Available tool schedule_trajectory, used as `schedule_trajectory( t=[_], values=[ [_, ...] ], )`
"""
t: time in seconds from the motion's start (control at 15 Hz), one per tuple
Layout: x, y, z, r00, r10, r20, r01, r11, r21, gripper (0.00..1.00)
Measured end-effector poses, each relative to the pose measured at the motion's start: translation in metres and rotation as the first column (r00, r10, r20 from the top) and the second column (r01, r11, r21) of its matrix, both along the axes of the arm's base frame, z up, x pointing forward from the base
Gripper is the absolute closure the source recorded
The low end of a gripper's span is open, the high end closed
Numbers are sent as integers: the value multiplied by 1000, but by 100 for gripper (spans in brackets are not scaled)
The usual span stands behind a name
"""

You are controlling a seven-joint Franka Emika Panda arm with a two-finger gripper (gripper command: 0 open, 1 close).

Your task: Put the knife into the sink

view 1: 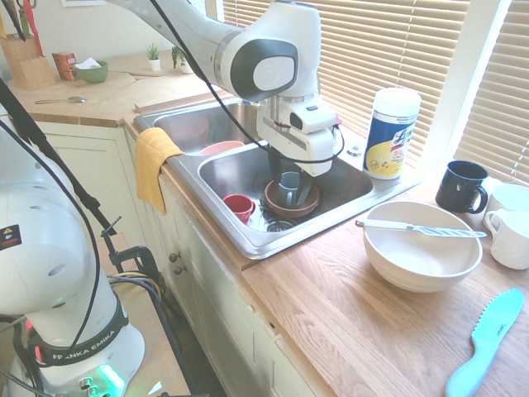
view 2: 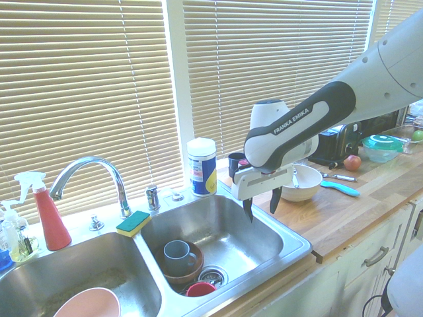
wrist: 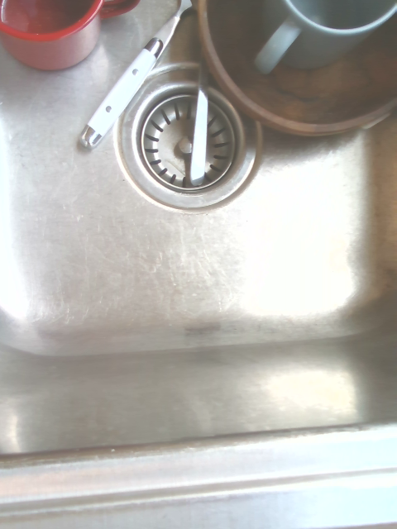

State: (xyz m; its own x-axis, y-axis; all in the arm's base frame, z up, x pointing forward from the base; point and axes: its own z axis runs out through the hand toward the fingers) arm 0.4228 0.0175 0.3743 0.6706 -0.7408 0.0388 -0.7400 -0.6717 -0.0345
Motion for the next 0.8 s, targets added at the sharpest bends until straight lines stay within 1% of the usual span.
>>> schedule_trajectory(
  t=[0.13, 0.2, 0.4, 0.47, 0.53, 0.67, 0.8],
  values=[
    [1, 0, 0, 1000, -3, 2, 3, 1000, -2, 0],
    [4, -2, 4, 1000, -17, 16, 18, 1000, -4, 0],
    [29, -25, 43, 990, -114, 83, 116, 993, -22, 0],
    [38, -37, 57, 984, -152, 93, 155, 987, -29, 0],
    [47, -51, 69, 976, -194, 102, 199, 979, -41, 0],
    [58, -88, 89, 949, -291, 120, 300, 952, -66, 0],
    [58, -122, 99, 926, -356, 124, 367, 927, -80, 0]
  ],
)
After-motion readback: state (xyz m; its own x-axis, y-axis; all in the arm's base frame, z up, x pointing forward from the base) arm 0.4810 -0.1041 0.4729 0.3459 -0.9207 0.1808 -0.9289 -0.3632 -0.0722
